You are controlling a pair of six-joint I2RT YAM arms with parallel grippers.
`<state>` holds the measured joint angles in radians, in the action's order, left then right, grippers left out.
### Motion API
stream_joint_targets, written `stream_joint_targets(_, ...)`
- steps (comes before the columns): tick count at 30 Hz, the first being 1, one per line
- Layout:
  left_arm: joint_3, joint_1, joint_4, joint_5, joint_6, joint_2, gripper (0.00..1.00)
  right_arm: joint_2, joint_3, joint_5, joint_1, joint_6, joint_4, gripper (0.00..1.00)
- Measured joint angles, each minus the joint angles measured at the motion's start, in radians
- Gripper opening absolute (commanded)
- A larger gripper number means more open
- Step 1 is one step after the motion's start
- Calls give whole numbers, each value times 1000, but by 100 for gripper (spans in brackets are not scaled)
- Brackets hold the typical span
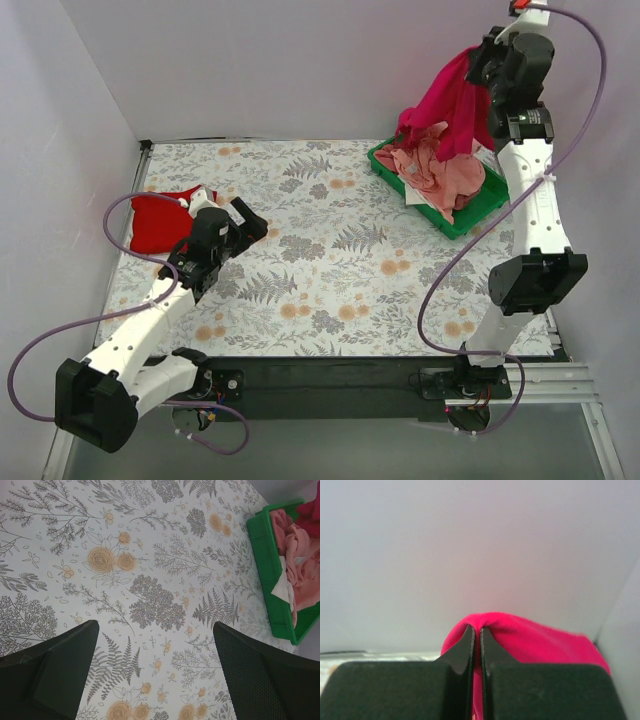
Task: Fold and stack the t-shirts
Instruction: Move the tshirt to the center of the board
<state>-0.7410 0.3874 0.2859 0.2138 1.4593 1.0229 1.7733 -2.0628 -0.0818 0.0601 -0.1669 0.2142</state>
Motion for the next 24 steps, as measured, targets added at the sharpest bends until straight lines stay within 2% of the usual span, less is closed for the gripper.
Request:
stream_joint_targets(4,0,0,0,-13,-1,-22,98,-31,-91,107,3,-45,-30,1)
stream_joint_targets(10,0,0,-1,-15,-2,-38,98,-148,-87,208,90,-95,-42,1)
stream_joint_targets(15,3,0,1,-34,-5,-66,98,-283,7,260,271,-96,-50,1)
stream_joint_targets(19,29,0,-2,-39,-3,-162,98,-358,97,297,367,-100,-65,1)
stream_joint_targets(24,50,0,-10,-27,24,-264,98,-437,326,276,462,-103,-113,1)
